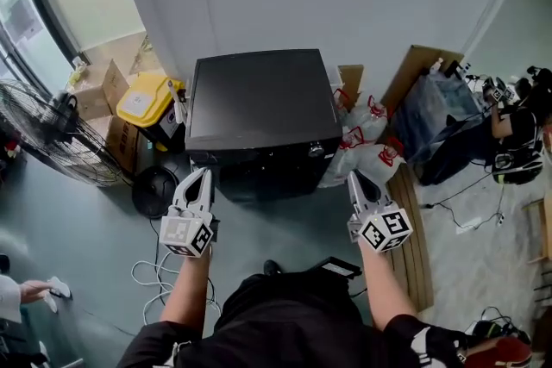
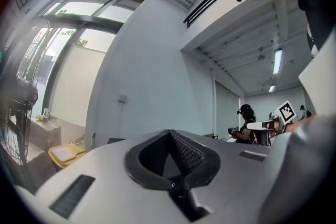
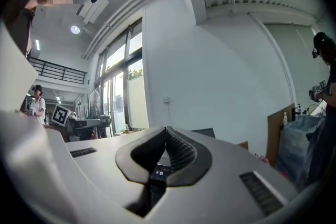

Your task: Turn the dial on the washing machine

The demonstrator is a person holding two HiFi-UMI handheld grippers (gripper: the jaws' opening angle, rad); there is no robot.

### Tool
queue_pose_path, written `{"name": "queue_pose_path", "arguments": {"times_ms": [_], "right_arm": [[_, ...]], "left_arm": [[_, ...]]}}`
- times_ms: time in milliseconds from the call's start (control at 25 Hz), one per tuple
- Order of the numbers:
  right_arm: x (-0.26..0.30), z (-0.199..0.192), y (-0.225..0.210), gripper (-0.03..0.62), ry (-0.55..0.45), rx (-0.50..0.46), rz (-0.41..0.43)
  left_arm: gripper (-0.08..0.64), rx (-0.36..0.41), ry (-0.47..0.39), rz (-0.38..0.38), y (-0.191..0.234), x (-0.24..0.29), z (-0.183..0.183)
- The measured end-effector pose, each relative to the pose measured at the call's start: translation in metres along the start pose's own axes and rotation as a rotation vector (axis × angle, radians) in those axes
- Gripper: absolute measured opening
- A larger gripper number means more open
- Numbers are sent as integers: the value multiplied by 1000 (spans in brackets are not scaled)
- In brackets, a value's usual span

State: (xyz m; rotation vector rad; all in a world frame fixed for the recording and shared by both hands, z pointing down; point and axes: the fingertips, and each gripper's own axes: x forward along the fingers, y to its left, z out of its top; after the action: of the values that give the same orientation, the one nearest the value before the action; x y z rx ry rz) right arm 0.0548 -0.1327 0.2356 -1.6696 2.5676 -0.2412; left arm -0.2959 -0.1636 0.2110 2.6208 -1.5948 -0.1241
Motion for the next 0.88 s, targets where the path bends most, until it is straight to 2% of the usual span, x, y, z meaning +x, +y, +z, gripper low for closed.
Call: {"name": "queue_pose_path", "arguments": {"times_ms": [120,320,480,760,880], "right_arm": [[-17,6,5,21,-27,0,-2],[-67,-2,3,21,-20,15,-39],[-106,-9,2,21,-27,22,-48],[-185,-33,9,21,-2,49,-26],[-219,-45,20,21,17,38,-11]], "left_arm": [[15,1,-34,-9,0,-10,9],[15,-20,-20,15,-17,-41,6],[15,-55,-29,-27,-46,-66,-2],[15,-25,26,26,-106,-129,-2],[15,-49,27,8,-132,-160,-16]]}}
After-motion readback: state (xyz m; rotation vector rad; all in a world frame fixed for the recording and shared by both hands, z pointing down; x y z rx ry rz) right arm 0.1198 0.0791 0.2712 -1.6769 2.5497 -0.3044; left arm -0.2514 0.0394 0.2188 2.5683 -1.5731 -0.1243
